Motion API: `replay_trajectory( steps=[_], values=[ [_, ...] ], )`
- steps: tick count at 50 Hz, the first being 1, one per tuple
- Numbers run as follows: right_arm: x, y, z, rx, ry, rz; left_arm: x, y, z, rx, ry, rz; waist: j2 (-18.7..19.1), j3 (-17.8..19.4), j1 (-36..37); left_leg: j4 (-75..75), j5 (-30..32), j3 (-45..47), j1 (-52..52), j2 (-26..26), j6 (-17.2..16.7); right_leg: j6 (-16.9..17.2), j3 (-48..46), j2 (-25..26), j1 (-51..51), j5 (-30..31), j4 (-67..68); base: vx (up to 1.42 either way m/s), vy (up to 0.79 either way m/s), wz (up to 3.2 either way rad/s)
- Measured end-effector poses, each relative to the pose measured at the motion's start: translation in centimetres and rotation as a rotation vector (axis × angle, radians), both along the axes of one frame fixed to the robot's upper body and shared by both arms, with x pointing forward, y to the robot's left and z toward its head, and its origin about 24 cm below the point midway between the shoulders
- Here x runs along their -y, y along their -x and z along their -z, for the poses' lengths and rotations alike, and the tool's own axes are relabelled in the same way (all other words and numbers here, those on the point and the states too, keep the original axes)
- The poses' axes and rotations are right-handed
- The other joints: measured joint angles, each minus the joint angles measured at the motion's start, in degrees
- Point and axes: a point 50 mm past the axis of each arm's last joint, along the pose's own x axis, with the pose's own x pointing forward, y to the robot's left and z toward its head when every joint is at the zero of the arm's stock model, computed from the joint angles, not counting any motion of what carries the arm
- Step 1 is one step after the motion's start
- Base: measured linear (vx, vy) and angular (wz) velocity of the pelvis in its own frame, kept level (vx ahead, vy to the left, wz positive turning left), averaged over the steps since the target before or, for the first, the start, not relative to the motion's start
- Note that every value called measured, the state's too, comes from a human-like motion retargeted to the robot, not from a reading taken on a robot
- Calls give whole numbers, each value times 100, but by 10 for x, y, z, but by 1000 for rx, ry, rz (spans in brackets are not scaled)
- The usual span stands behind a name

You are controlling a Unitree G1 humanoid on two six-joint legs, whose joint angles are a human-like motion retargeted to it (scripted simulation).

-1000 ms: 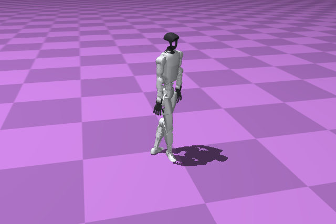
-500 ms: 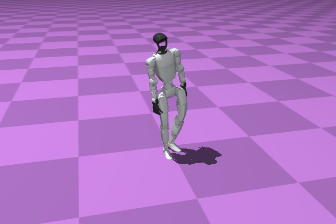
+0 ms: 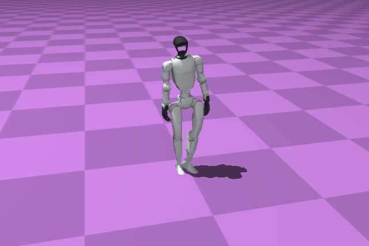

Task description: In place motions

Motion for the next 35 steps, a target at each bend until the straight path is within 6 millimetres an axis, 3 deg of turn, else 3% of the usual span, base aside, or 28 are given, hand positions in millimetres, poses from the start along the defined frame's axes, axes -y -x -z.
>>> replay_trajectory(
  steps=[3, 6, 13, 15, 17, 19, 22, 25, 28, 35],
  values=[
    [-6, 2, 1, -1, -19, 14, -5, 5, 0, -7, -12, 7, -39, -15, 33, 46, 68, -200, -42, 21, -67, 29, -42, 36, 23, -92, 77, 8, 1, 27],
    [-13, 0, 2, 4, -39, 3, -9, 9, -1, -13, -25, 7, -111, -35, 108, 95, 158, -343, -127, 80, -157, 268, 84, 16, -7, -243, 298, 5, 0, 66],
    [-19, -5, 3, 15, -89, -81, -11, 10, -1, -1, -47, -1, -332, 104, 373, 122, 480, -1057, -277, 2, -211, 240, 2337, 269, -241, -190, 736, 4, 0, 175],
    [-16, -8, 3, 22, -95, -101, -11, 6, -1, 10, -44, -1, -353, 206, 363, 134, 641, -1499, -335, -108, -240, 296, 2425, 373, -281, -293, 892, -4, 2, 334],
    [-11, -13, 2, 34, -92, -113, -12, -4, -2, 34, -43, 0, -398, 363, 253, 183, 742, -2009, -423, -255, -340, 18, 1205, 81, -250, -447, 874, -9, 5, 354],
    [-3, -14, 1, 40, -77, -117, -13, -13, -3, 61, -42, 4, -561, 466, 773, 142, 690, -1825, -496, -328, -319, -124, 557, -140, -30, -495, 672, -15, 4, 207],
    [12, -11, -2, 34, -39, -89, -12, -27, -4, 96, -40, 27, -593, 630, 1078, 153, 429, -1885, -629, -367, -1, -6, -504, -496, 134, -648, 709, -17, 11, 351],
    [25, 2, -5, -16, 14, -75, -14, -30, -5, 104, -37, 21, -739, 580, 1190, 89, -117, -951, -826, -162, 317, 85, -1549, -749, 358, -766, 479, -8, 8, 399],
    [32, 18, -8, -63, 47, -49, -24, -31, -7, 93, -47, 34, -883, 451, 1034, 16, -610, 507, -859, 181, 327, 233, -2728, -900, 598, -888, 222, 1, 11, 441],
    [38, 43, -12, -107, 73, 5, -37, -25, -8, 63, -90, 3, -1103, 123, 1138, 50, -1074, 4519, -171, 851, -359, 705, -4967, -929, 976, -1051, -133, 4, 15, 370]
  ],
)
